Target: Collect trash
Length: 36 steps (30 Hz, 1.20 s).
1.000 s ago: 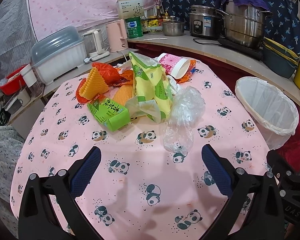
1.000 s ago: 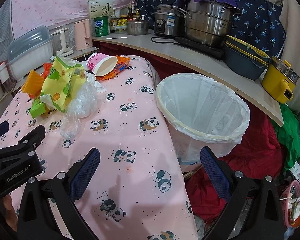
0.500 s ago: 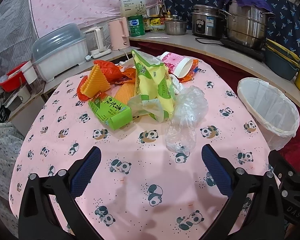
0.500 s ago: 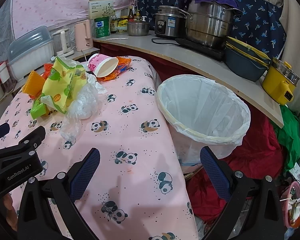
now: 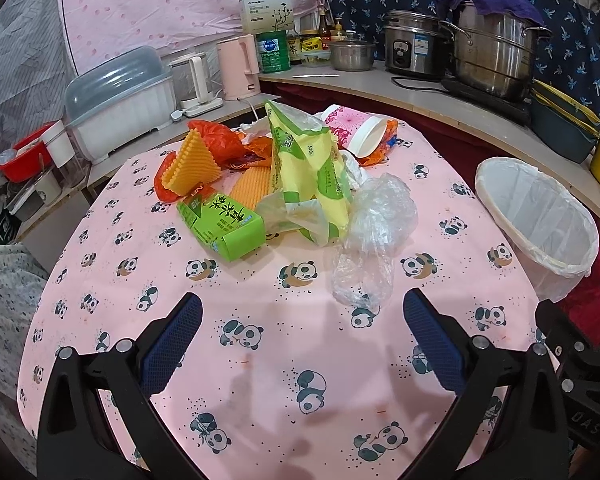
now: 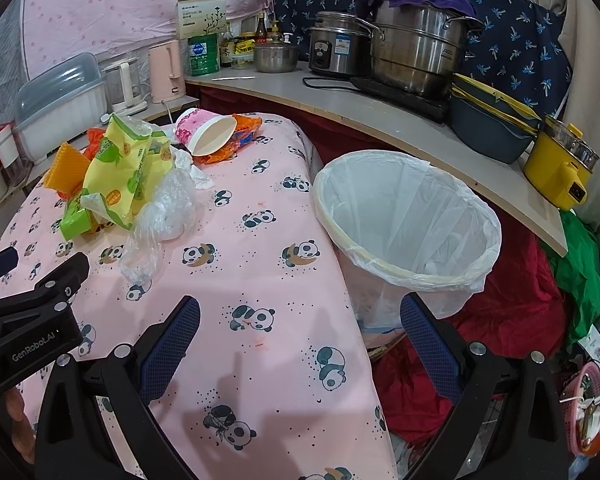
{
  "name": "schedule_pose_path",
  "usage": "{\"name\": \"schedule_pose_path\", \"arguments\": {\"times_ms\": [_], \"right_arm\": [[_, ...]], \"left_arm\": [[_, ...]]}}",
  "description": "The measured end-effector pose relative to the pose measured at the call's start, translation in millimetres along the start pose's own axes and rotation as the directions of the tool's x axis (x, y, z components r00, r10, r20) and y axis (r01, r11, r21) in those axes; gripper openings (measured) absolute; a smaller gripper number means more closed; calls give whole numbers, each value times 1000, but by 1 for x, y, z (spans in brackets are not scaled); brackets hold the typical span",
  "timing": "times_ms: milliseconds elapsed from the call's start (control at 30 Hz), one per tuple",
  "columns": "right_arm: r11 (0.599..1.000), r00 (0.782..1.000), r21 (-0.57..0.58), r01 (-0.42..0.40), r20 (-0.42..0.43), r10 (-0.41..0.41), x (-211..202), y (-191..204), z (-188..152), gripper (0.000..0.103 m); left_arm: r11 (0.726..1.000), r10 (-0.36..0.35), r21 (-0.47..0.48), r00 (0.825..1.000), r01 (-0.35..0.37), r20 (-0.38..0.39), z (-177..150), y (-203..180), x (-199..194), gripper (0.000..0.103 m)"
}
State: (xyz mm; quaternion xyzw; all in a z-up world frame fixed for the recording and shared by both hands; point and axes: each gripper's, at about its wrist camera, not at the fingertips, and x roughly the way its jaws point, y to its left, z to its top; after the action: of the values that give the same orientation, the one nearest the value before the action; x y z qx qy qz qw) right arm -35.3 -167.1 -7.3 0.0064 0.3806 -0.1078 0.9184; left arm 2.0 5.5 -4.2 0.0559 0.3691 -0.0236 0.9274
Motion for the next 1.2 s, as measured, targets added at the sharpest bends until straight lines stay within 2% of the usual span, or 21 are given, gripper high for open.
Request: {"name": "schedule_pose_path", "arguments": {"times_ms": [900,1200], "right_arm": [[1000,1000,8,-7,2,7,8,-1,10,96],[1000,1000,2,-7,-11,7,25,8,24,96]], "left_arm": [[1000,-15,-26,999,14,-28,11,3,4,96],[993,-42,-117,997,35,-62,29,33,28,96]]}}
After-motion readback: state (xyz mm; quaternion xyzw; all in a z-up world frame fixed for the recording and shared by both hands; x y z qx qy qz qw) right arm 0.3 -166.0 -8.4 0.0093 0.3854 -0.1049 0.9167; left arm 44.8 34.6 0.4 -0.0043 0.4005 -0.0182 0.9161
